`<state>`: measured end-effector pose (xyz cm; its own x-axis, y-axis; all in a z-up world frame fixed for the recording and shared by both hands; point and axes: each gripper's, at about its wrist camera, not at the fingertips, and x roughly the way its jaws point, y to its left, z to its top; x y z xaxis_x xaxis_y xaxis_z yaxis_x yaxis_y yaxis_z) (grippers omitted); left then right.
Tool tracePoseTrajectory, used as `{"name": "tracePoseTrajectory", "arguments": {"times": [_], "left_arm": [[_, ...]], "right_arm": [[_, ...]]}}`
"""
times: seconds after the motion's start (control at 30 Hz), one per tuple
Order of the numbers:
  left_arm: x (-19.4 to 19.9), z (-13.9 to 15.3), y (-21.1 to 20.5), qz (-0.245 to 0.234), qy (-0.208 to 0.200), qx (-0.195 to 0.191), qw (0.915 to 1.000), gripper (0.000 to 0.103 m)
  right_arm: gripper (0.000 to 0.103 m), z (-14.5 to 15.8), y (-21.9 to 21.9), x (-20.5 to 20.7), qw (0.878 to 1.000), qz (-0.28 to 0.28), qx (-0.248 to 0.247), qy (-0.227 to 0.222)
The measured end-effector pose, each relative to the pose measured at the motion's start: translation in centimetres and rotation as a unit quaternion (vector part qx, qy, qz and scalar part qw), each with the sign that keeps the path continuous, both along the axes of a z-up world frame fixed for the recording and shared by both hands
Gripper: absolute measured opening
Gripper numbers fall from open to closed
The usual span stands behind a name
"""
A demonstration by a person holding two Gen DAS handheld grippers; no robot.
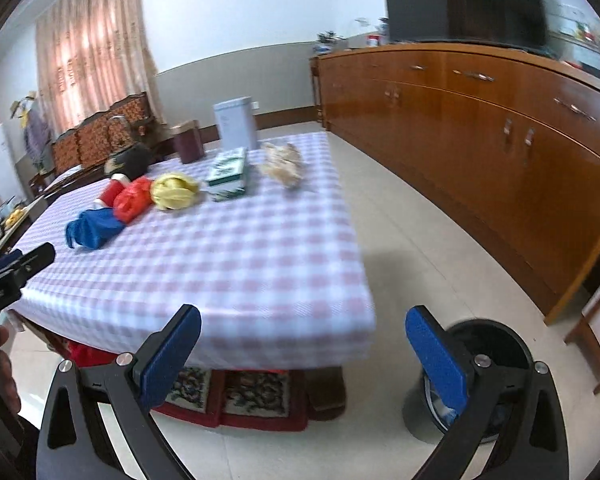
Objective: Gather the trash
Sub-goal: 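Move both open tools back toward the table, then grasp the blue towel with the left tool while the right tool grasps the beige cloth bundle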
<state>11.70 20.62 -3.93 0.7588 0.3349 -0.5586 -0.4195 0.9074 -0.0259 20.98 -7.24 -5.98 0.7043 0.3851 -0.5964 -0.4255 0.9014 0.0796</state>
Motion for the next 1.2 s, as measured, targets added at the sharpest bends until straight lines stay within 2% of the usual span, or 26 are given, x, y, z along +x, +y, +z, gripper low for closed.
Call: {"name": "tracePoseTrajectory", "arguments": {"times": [0.2,0.33,0.63,0.8,0.93,1.07,1.2], "left_arm": [[0.9,-0.6,4.4,0.061,0.009,0.014,0.998,0.103],[2.1,-1.2,7.5,0.085,0.014,0.002,0.9963,0.103],[6.9,-3.2,10.8,0.094,0.039,-0.001,0.9948,0.103],[9.3,-4.7,12.6,0.105,0.063,-0.004,0.9924,0.103],[10.1,-5.5,13.5,0.109,0.067,-0.024,0.9914,0.102],[10.6,-5.7,13.6,0.091,0.074,-0.045,0.9921,0.094],[10.9,-6.1,13.8,0.075,0.088,-0.067,0.9911,0.077]], "right_arm": [[0.103,1.0,3.7,2.6,1.0,0.024,-0.017,-0.008],[0.103,1.6,5.6,5.0,0.999,0.027,-0.022,-0.008],[0.102,1.6,8.1,12.1,0.999,0.016,-0.038,0.002],[0.094,0.4,9.6,17.7,0.998,0.007,-0.05,0.029],[0.09,-0.6,11.3,21.0,0.997,0.006,-0.065,0.043],[0.085,-1.4,13.4,23.6,0.995,0.01,-0.083,0.059],[0.073,-2.5,14.8,25.0,0.992,0.012,-0.102,0.078]]}}
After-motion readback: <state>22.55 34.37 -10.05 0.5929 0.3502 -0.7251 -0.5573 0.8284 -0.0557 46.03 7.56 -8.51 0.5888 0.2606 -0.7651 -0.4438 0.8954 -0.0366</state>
